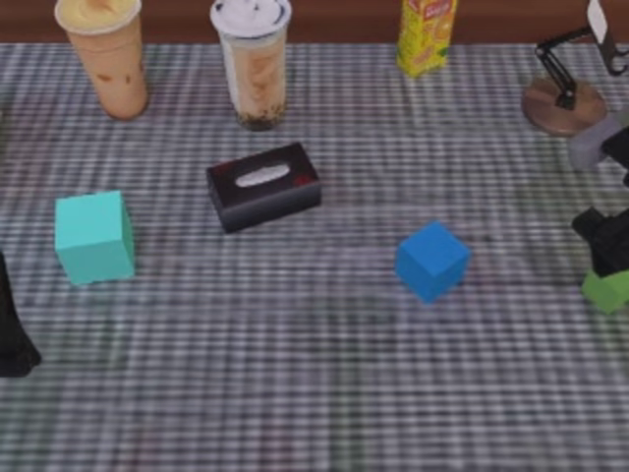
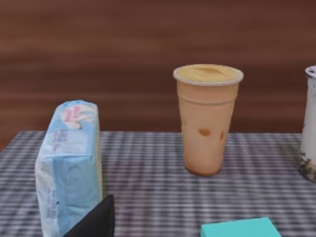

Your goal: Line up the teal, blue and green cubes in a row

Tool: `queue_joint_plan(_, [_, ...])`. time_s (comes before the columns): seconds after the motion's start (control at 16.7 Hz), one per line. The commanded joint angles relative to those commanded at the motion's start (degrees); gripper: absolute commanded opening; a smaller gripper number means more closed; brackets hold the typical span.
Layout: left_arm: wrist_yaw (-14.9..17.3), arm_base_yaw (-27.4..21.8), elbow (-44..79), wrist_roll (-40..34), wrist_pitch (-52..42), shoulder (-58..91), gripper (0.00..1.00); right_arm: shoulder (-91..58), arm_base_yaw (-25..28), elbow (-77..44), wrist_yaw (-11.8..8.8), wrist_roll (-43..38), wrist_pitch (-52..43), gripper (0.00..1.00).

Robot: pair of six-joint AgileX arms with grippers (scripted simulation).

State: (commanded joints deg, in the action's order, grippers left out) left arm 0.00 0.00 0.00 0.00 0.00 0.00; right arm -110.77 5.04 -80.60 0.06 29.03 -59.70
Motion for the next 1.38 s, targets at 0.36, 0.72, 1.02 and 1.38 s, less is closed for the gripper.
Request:
queue_joint_plan(0.36, [0.0, 0.0, 0.0, 0.0, 0.0, 0.0, 1.0, -0.14, -0.27, 0.09, 0.01, 0.03, 0.2, 1.0])
queue_joint_plan(0.72, [0.0, 0.0, 0.0, 0.0, 0.0, 0.0, 1.0, -5.36, 0.02, 6.24, 0.03, -0.06, 11.87, 1.0])
queue_joint_plan(1.02, [0.0, 0.0, 0.0, 0.0, 0.0, 0.0, 1.0, -8.69, 0.11, 9.82, 0.06, -0.16, 18.39, 1.0])
queue_joint_plan(1.38, [0.0, 0.0, 0.0, 0.0, 0.0, 0.0, 1.0, -8.69, 0.11, 9.82, 0.06, -0.16, 18.39, 0.77])
